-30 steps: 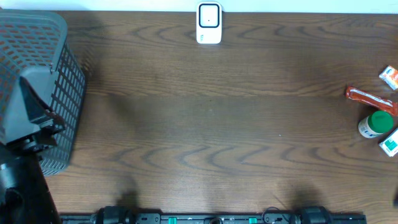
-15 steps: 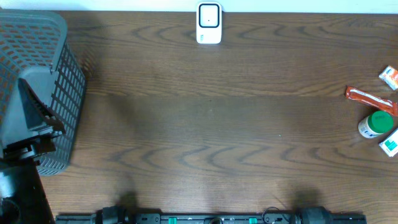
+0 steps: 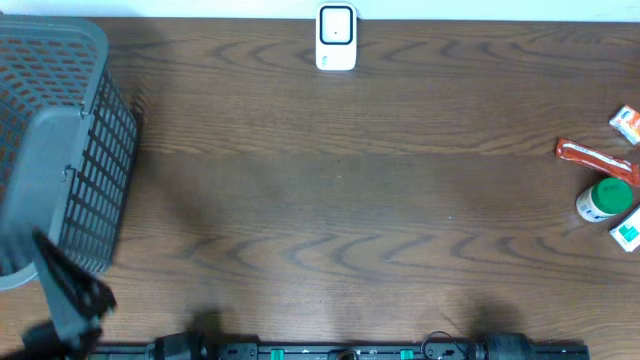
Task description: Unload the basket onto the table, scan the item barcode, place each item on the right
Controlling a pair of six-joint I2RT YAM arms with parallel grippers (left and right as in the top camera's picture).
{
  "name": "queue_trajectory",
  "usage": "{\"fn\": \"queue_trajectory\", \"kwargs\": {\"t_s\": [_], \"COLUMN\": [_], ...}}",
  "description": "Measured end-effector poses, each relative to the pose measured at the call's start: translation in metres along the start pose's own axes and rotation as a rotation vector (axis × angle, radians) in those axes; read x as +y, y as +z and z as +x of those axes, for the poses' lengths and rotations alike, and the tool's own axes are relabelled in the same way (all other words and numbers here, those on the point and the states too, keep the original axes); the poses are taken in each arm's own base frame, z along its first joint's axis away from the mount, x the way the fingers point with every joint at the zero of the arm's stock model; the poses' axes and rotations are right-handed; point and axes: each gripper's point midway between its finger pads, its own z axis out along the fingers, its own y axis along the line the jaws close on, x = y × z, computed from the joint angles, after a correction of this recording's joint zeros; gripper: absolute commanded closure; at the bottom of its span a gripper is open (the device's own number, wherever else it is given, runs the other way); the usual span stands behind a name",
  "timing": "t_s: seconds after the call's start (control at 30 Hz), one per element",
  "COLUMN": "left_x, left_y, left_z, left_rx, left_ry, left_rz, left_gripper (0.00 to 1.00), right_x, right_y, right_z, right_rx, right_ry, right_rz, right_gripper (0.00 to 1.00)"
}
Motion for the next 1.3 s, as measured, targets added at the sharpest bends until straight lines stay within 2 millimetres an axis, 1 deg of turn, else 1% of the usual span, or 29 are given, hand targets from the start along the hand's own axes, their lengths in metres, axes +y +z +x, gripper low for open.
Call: {"fn": "queue_trajectory", "kwargs": {"t_s": [0.07,0.1,0.17,0.23,0.33,0.5,0.57,0.7,0.8,0.83,0.93,1.17,1.3], "left_x": [0.002,0.003,0.004,0.005,0.005,0.004,0.003,0.002,0.001,0.001,0.001,0.001,0.001], "left_y": [-0.016,-0.024,-0.035,-0.042,-0.045,-0.045,-0.045,-0.047,-0.047,-0.047,-0.047,-0.047,-0.047], "left_z": [0.001,0.002,0.003,0.004,0.008,0.024,0.028,0.028,0.028,0.028,0.028,0.028,0.029], "left_rx": [-0.028,-0.044,-0.072,-0.098,-0.120,-0.103,-0.098,-0.106,-0.107,-0.107,-0.107,-0.106,-0.105], "left_ry": [-0.004,-0.006,-0.010,-0.013,-0.016,-0.015,-0.020,-0.037,-0.044,-0.044,-0.044,-0.044,-0.044], "left_rz": [-0.002,-0.003,-0.005,-0.006,-0.008,-0.004,0.005,0.029,0.038,0.038,0.038,0.038,0.039], "left_gripper": [0.02,0.02,0.02,0.02,0.02,0.02,0.02,0.02,0.02,0.02,0.02,0.02,0.02], "right_x": [-0.002,-0.006,-0.015,-0.026,-0.042,-0.061,-0.071,-0.093,-0.113,-0.116,-0.137,-0.180,-0.206], "right_y": [0.007,0.010,0.017,0.025,0.035,0.043,0.045,0.050,0.049,0.049,0.046,0.038,0.028], "right_z": [0.000,0.004,0.014,0.031,0.057,0.087,0.104,0.137,0.166,0.171,0.199,0.248,0.274], "right_rx": [-0.037,-0.043,-0.039,-0.013,0.032,0.085,0.120,0.177,0.234,0.244,0.293,0.306,0.325], "right_ry": [0.001,0.000,0.001,0.014,0.040,0.057,0.060,0.061,0.058,0.058,0.061,0.116,0.125], "right_rz": [0.004,0.017,0.034,0.056,0.078,0.105,0.120,0.154,0.191,0.197,0.237,0.306,0.356], "right_gripper": [0.01,0.01,0.01,0.01,0.01,0.01,0.01,0.01,0.01,0.01,0.01,0.01,0.01]}}
